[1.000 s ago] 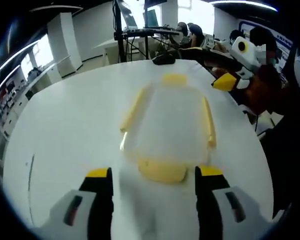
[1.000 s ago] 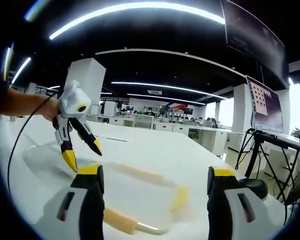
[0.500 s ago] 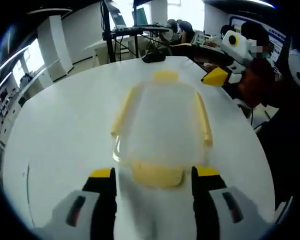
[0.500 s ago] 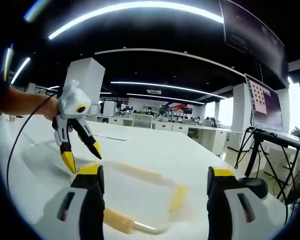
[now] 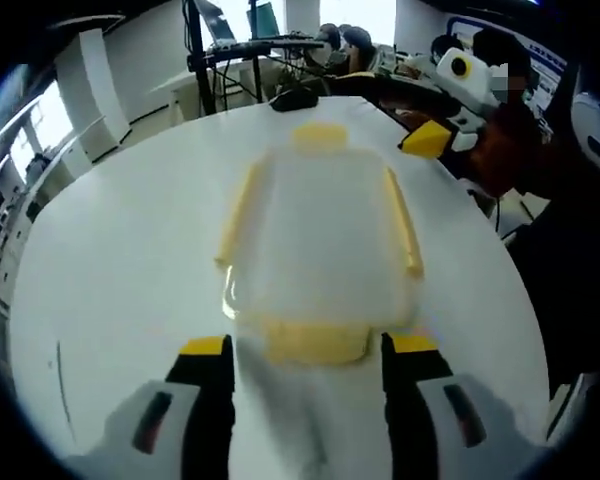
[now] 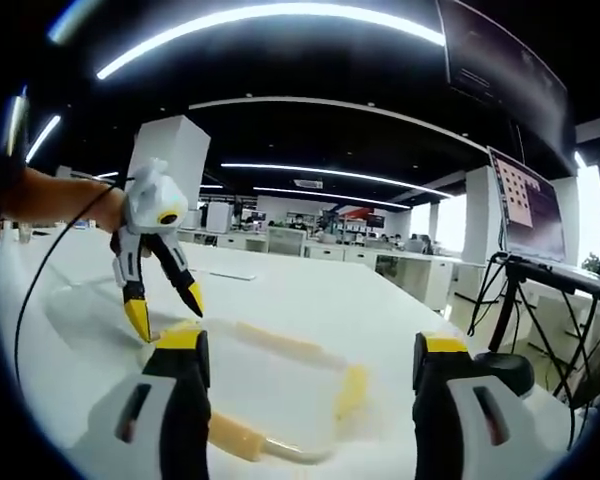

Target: Snap each plastic latch of the storage box into its locked position after aligning the lid with the box until every specified latch is closed and the lid sits flush.

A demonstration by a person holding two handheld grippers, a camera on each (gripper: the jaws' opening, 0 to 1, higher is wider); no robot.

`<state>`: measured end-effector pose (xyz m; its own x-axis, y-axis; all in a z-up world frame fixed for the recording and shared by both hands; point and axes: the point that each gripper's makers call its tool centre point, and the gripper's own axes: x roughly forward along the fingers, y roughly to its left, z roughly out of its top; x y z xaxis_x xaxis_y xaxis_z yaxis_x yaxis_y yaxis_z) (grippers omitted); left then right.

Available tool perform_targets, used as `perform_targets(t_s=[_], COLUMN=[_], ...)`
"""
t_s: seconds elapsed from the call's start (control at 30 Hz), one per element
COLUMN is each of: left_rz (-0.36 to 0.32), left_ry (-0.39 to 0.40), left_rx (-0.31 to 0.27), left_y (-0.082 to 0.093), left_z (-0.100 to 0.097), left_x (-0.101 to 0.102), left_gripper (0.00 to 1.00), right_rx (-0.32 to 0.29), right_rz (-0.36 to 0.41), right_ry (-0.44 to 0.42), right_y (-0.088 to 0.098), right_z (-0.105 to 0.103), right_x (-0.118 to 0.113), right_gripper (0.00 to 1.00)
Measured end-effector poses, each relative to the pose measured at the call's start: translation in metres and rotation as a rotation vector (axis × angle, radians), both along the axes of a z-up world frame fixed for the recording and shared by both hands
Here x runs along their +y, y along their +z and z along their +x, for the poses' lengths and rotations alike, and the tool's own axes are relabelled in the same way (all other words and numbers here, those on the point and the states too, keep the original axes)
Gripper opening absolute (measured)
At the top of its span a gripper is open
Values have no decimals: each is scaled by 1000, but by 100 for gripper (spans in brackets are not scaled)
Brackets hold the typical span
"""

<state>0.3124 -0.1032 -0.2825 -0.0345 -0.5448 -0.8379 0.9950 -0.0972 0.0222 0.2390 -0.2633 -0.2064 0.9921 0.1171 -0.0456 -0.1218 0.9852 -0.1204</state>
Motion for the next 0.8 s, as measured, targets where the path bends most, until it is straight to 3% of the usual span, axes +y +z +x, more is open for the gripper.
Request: perform_targets(t_s=[0.23,0.8], left_rz=[1,38], left_ry=[-21,-66], left_rx=[30,15], left_y=[-1,-6], left_z=[-6,-6], left_x=[-7,-7], left_gripper=[59,52], right_rx=[4,-8], right_rz=[8,9], right_ry=[3,33], right_y=[-2,0], right_z=[1,2], right_x=[-2,4], right_gripper=[83,79])
